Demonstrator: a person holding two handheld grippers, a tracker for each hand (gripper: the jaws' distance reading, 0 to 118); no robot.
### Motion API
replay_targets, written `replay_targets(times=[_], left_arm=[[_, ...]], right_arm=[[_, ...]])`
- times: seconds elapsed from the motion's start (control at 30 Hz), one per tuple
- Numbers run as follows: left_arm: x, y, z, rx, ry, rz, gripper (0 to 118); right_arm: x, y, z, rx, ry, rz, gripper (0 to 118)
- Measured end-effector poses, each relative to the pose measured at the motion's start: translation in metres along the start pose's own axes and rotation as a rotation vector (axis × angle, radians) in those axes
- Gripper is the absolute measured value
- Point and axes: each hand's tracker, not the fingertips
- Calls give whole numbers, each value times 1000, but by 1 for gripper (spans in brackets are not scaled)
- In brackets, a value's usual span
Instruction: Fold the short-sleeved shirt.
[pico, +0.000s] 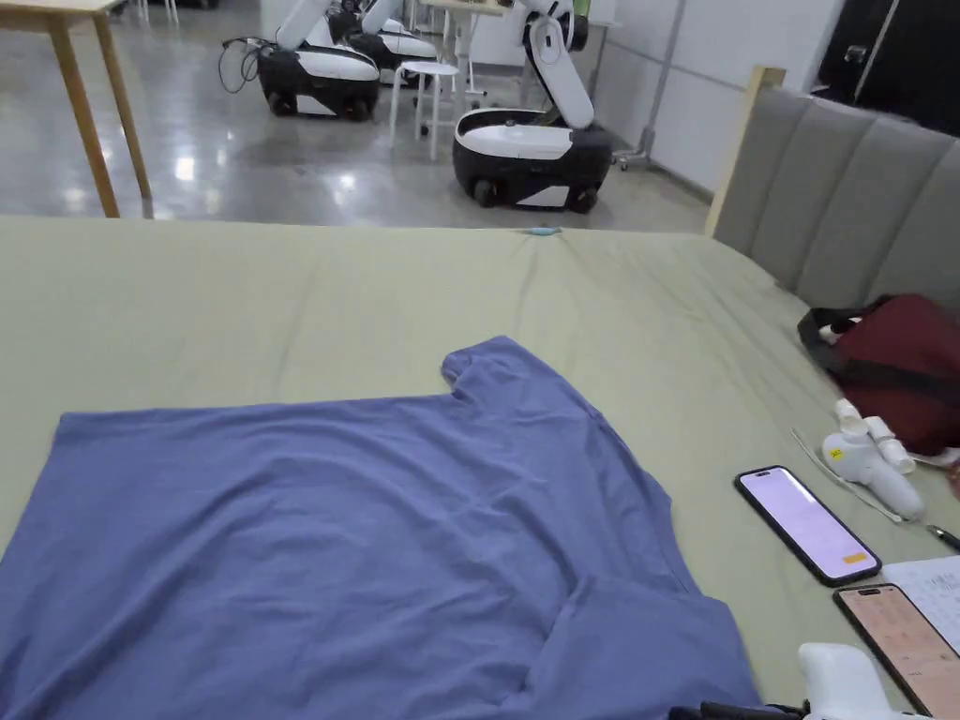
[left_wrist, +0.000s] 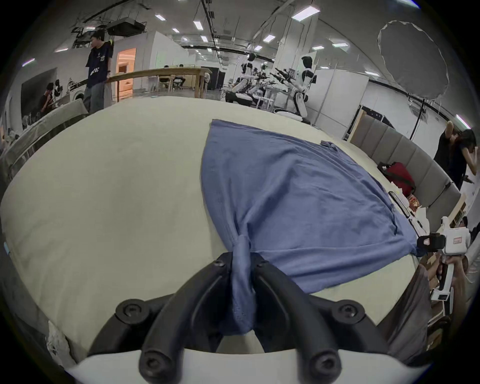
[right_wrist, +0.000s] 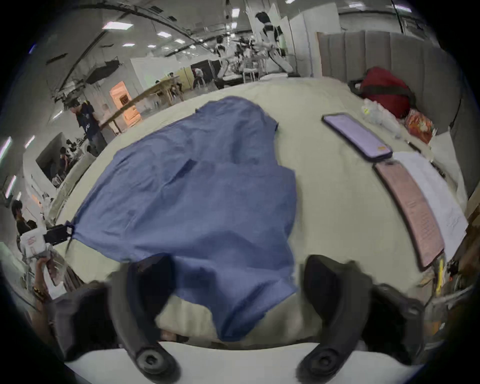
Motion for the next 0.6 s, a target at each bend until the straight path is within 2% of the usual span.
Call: replay_targets(times=[0.03, 0.07, 0.1, 0.13, 0.17, 0.2, 0.23, 0.3, 0.4, 0.47, 0.6], left_arm=[[3, 1, 2, 0, 0, 2, 10], [3, 1, 2, 0, -1, 2, 10], [3, 1, 2, 0, -1, 1, 10], [3, 1, 2, -1, -3, 1, 10], [3, 1, 2, -1, -4, -1, 10], [3, 1, 2, 0, -5, -2, 10], [3, 1, 2, -1, -5, -2, 10], [2, 2, 3, -2, -10, -5, 10], [-1, 10, 9, 6, -35, 11, 10], [-2, 24, 14, 47, -92, 56, 10], [5, 73, 21, 120, -133, 50, 10]], right_arm=[[-4, -1, -2, 4, -26, 19, 83], [-10, 0, 0, -4, -70, 83, 76], [-16, 0, 3, -10, -68, 123, 61], [-16, 0, 5, -1, -63, 115, 41], [-13, 0, 7, 6, -25, 83, 9], [-11, 0, 8, 6, 73, 8, 9], [-14, 1, 8, -15, 52, -9, 9], [-17, 0, 8, -1, -12, 61, 9], [-17, 5, 16, 20, 19, 8, 9], [-19, 17, 25, 39, 36, 22, 9], [-30, 60, 37, 114, 43, 88, 9]])
